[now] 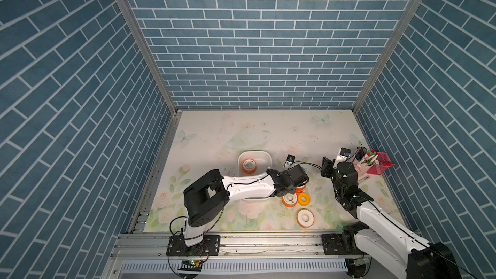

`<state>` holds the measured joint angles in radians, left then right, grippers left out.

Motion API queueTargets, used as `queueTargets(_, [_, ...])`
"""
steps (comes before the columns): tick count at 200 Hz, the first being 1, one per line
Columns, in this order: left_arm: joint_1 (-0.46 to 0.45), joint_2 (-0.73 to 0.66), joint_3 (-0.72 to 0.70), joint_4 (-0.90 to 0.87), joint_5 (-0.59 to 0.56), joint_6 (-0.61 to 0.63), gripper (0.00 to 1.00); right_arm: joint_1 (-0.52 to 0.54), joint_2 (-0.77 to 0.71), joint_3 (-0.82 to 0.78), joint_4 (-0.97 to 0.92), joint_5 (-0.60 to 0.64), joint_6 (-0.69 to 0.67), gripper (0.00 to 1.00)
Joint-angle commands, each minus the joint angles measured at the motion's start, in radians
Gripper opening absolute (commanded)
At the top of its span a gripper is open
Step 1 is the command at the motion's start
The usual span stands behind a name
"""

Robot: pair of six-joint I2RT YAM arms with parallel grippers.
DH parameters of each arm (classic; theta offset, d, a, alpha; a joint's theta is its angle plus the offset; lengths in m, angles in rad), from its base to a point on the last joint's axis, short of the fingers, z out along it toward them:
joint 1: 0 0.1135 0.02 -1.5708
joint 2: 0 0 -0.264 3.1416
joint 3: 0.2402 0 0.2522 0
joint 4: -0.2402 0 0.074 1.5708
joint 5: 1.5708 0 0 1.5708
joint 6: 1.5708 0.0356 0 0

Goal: Put the sealing tape into the storage box
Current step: Pick up the sealing tape at the center of the board.

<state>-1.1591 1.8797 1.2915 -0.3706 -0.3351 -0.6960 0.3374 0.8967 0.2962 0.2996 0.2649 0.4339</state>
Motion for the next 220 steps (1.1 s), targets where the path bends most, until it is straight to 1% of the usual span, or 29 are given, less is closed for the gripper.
queueTargets(1, [-0.004, 0.017, 0.0, 0.007, -0.013, -0.004, 0.56, -0.005, -0.008, -0.011, 0.013, 0.0, 0.02, 0.48])
queueTargets(27, [0.002, 0.034, 0.001, 0.008, -0.01, -0.005, 0.55, -0.004, -0.006, -0.01, 0.013, -0.004, 0.02, 0.48])
queueTargets(67, [0.003, 0.049, 0.002, 0.009, -0.017, -0.005, 0.45, -0.005, 0.0, -0.005, 0.01, -0.003, 0.019, 0.48])
queueTargets(98, [0.004, 0.038, -0.004, 0.015, -0.018, -0.005, 0.4, -0.004, 0.002, -0.005, 0.012, -0.003, 0.018, 0.49])
queueTargets(122, [0.003, 0.025, -0.002, 0.018, -0.022, -0.003, 0.32, -0.006, 0.001, -0.006, 0.012, -0.004, 0.019, 0.49])
queueTargets(181, [0.002, -0.047, 0.006, -0.002, -0.027, 0.0, 0.3, -0.007, 0.002, -0.005, 0.012, -0.006, 0.019, 0.49])
queueTargets(220, [0.002, -0.123, -0.01, -0.015, -0.026, 0.003, 0.29, -0.006, 0.003, -0.005, 0.013, -0.006, 0.019, 0.49])
